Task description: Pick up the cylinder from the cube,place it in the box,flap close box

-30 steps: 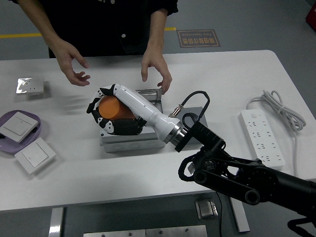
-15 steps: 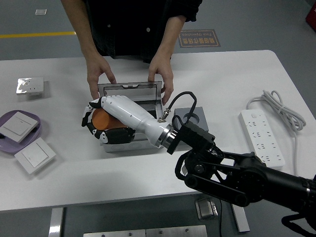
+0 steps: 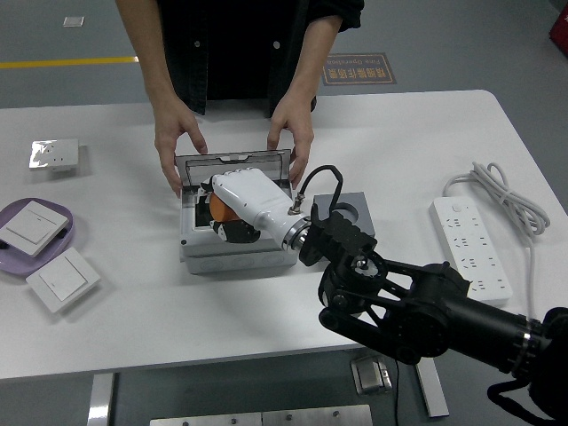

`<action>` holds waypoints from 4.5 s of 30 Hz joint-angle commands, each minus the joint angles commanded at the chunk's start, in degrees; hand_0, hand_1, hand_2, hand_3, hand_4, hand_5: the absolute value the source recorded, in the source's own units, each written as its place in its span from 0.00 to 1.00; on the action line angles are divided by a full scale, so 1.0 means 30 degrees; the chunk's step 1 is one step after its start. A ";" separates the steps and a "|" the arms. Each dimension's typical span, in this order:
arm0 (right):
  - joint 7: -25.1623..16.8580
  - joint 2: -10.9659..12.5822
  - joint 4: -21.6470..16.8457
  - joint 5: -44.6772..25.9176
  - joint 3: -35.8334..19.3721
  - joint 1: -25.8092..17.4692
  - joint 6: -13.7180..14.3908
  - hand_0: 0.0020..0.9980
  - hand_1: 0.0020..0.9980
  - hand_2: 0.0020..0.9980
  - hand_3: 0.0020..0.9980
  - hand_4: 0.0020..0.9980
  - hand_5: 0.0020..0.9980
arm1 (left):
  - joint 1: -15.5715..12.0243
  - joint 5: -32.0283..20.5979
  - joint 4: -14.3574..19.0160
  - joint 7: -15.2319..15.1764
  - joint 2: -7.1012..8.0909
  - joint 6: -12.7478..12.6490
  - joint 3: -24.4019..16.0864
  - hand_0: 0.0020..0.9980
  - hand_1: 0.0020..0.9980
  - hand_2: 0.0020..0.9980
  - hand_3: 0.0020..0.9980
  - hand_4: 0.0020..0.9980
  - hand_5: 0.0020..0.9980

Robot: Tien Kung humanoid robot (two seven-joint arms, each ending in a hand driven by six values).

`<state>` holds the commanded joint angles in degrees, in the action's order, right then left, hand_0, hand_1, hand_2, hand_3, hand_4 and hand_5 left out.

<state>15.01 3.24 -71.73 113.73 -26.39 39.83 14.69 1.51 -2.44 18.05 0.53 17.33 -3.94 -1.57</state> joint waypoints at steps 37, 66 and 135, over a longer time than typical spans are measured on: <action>0.0866 -0.0872 0.2667 -0.0325 0.0102 -0.0048 0.1376 0.83 0.70 0.68 0.74 0.81 0.25 | 0.0136 0.0152 -0.0039 0.0079 0.0117 0.0047 -0.0190 0.61 0.63 0.61 0.64 0.72 0.27; -0.1779 0.2509 0.0221 -1.3699 0.0719 0.4222 0.1692 0.80 0.68 0.66 0.72 0.92 0.28 | 0.0273 0.0228 -0.0041 0.0117 0.0213 0.0025 -0.0154 0.61 0.63 0.61 0.64 0.73 0.31; -0.5124 0.6219 -0.6134 -1.3400 -0.8547 -0.5782 0.1947 0.72 0.66 0.67 0.74 0.83 0.43 | -0.0273 -0.0693 -0.0111 -0.0162 0.0015 0.0018 0.0278 0.61 0.63 0.61 0.64 0.73 0.30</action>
<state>-0.36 21.90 -90.13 73.53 -52.03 22.48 20.53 0.69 -4.52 17.72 0.05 17.38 -3.88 -0.74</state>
